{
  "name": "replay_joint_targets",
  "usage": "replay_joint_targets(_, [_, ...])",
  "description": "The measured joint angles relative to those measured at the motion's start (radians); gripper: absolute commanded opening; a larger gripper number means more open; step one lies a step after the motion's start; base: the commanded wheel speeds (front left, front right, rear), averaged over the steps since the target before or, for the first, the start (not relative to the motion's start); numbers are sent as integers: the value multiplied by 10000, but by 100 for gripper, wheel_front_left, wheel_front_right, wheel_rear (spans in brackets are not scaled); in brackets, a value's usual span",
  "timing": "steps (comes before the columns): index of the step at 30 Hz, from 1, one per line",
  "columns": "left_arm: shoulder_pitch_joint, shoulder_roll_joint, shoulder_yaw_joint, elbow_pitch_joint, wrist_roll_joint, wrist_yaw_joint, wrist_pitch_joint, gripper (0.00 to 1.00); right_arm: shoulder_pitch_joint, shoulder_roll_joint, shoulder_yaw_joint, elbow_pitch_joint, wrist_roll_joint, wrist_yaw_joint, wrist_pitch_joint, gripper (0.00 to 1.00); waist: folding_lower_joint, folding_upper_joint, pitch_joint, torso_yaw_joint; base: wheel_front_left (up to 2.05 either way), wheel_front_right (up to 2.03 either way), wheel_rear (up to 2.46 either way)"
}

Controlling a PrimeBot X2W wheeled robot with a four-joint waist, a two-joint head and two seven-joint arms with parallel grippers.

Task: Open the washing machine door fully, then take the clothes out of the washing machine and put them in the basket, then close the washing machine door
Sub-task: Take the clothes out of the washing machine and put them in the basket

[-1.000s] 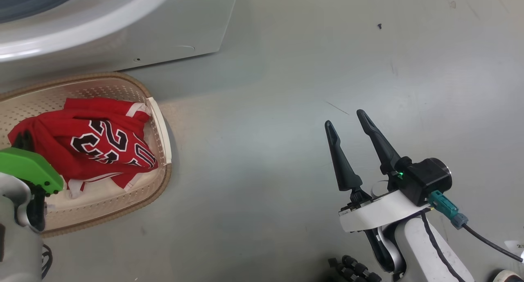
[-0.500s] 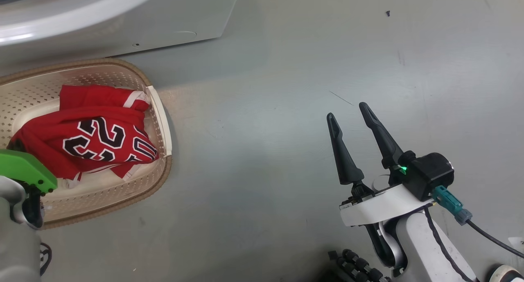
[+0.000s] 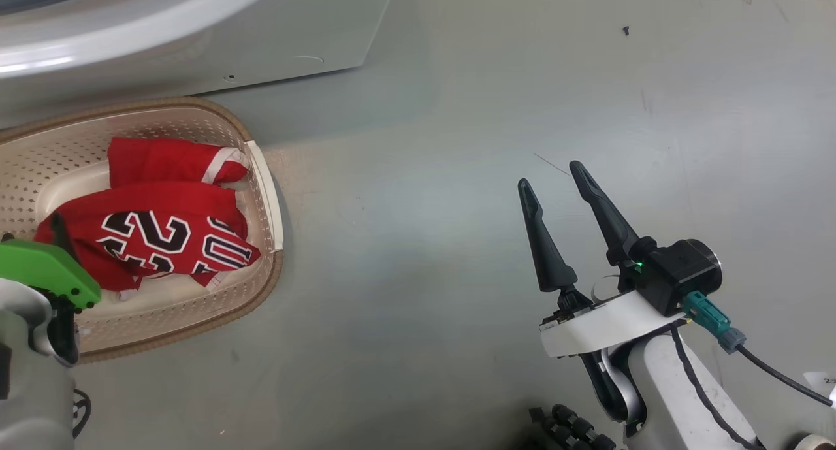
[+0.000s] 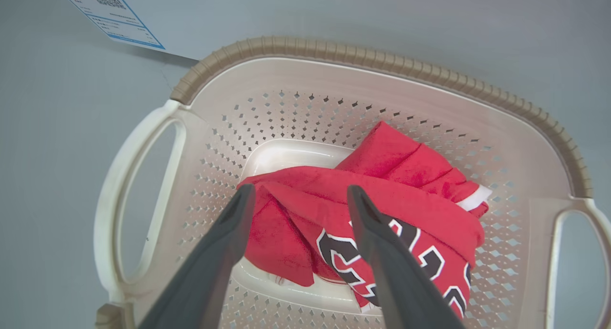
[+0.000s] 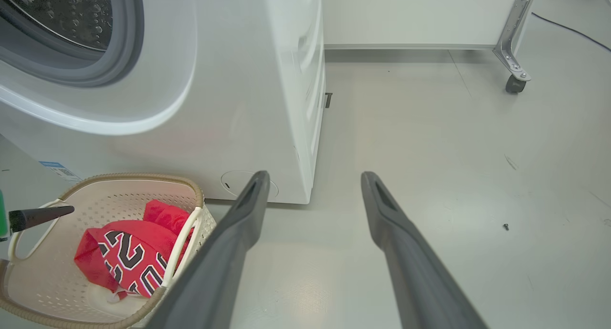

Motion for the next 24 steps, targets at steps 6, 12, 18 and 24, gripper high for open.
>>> replay_joint_targets(6, [2,-40,-366,215,293,-359,-470,100,-69,0,8,71,21,15,2,100,0,0,-371,70,0,0,0])
replay_joint_targets(12, [23,-192,-1187,190,984,-897,-1087,100,-177,-4,35,291,127,27,2,100,0,0,-919,152,0,0,0])
replay_joint_targets(18, [197,-355,-1670,-54,1313,-1139,-1701,100,-192,-6,-58,477,297,27,0,100,0,0,-1614,259,0,0,0])
replay_joint_targets(24, [394,-694,-1939,-370,1402,-1225,-1891,100,-161,-12,-226,602,309,27,0,100,0,0,-2261,404,0,0,0])
